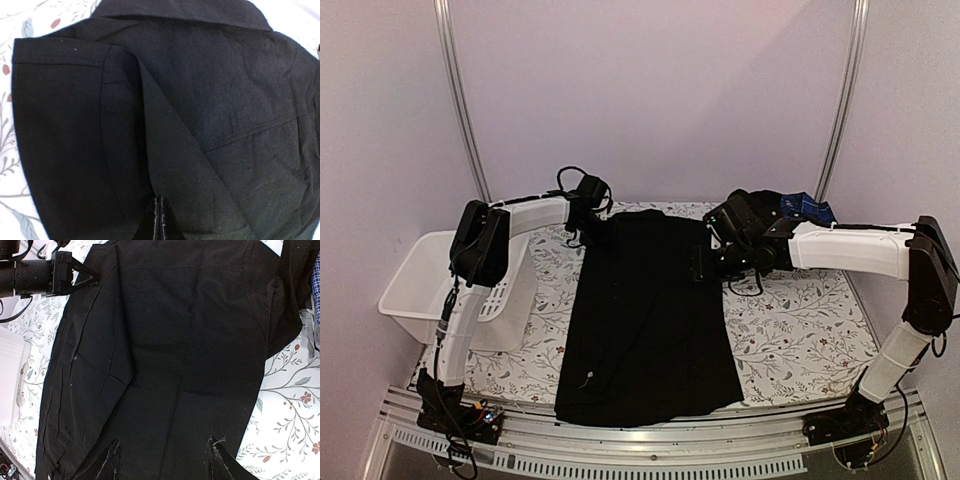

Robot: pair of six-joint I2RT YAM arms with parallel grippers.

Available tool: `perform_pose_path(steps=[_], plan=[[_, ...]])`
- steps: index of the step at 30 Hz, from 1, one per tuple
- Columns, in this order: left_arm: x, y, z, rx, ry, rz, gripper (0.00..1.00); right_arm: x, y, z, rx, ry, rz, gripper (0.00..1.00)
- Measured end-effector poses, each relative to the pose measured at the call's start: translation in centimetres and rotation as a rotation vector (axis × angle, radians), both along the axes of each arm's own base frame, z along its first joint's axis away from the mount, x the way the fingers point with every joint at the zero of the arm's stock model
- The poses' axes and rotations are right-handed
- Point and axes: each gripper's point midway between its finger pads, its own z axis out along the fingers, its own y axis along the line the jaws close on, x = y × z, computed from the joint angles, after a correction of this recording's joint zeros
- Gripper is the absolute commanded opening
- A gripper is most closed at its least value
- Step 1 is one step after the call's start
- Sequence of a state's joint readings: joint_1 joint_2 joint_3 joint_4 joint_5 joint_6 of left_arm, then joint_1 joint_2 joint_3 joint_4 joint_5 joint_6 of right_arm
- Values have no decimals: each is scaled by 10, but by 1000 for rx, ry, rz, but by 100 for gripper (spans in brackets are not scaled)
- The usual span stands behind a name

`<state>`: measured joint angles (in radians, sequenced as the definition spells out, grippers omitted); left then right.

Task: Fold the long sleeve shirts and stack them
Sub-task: Adjust the 1/3-folded shirt at the center of the board.

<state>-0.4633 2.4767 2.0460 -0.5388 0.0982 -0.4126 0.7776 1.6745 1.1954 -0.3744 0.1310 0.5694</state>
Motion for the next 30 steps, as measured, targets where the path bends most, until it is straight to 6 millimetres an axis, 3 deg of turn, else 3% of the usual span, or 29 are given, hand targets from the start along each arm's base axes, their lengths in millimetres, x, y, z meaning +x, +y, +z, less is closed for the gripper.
perform_pose_path(steps=[26,28,30], plan=[[9,36,-9,94,-17,90,0,2,-2,0,-8,-8,-9,56],[9,37,-9,93,-17,91,6,2,-2,0,-9,-9,-10,56],[10,37,-9,91,-16,91,19,2,-3,0,-11,-10,-13,56]])
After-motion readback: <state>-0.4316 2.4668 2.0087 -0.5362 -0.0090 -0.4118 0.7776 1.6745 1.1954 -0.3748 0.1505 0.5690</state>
